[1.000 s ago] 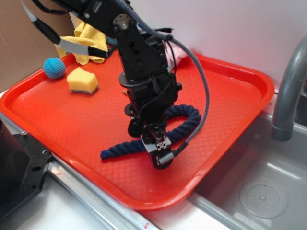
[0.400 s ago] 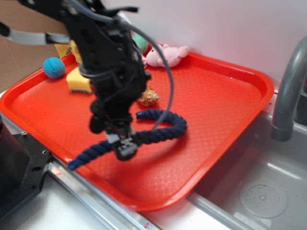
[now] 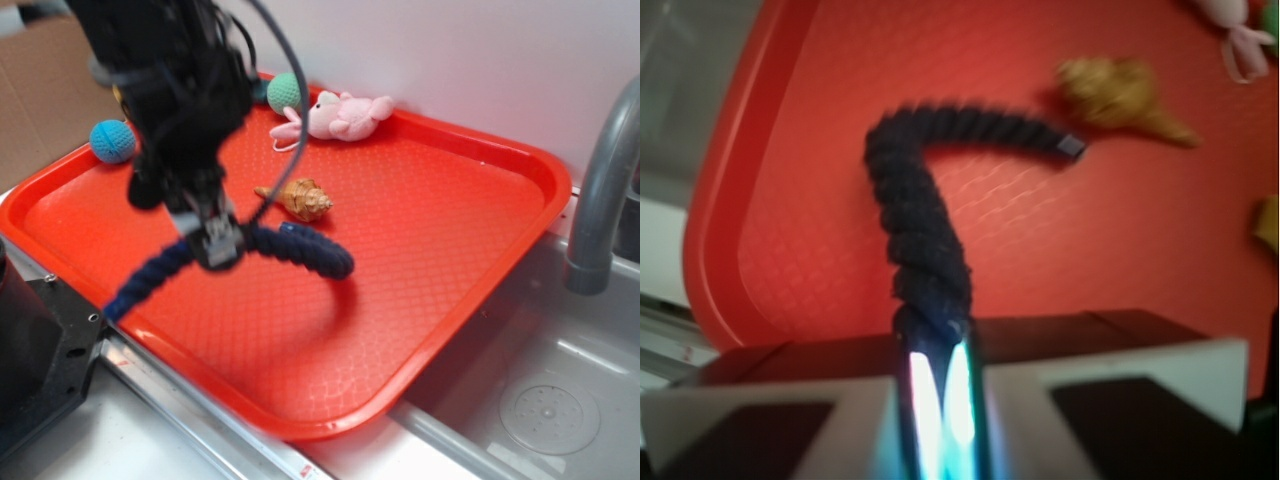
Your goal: Grab the blue rope.
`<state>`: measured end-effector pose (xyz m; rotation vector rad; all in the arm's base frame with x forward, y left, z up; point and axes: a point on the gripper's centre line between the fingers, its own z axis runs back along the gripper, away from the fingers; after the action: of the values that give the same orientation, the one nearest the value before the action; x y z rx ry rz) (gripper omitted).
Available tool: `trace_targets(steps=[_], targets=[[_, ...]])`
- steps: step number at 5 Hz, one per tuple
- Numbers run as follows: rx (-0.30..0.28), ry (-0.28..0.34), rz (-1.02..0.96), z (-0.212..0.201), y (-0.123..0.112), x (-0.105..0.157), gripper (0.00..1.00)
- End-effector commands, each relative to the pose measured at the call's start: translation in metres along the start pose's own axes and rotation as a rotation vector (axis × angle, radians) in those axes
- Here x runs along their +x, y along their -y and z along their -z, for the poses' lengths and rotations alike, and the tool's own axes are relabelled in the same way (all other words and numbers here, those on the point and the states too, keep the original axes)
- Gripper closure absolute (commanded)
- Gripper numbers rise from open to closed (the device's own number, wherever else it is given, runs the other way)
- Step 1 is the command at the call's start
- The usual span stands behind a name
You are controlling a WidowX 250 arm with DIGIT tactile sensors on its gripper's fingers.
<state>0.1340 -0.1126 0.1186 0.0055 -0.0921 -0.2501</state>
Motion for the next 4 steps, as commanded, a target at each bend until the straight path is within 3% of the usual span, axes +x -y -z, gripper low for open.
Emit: trace_targets(steps=[1,3,4], targets=[[-0.058,-0.071,-0.072,0.025,-0.023,0.014,0.00],[-0.110,-0.121,-0.016,0.071,-0.011,0.019,0.00],[-0.129,-0.089,0.049,0.091,-0.003,0.017,0.00]])
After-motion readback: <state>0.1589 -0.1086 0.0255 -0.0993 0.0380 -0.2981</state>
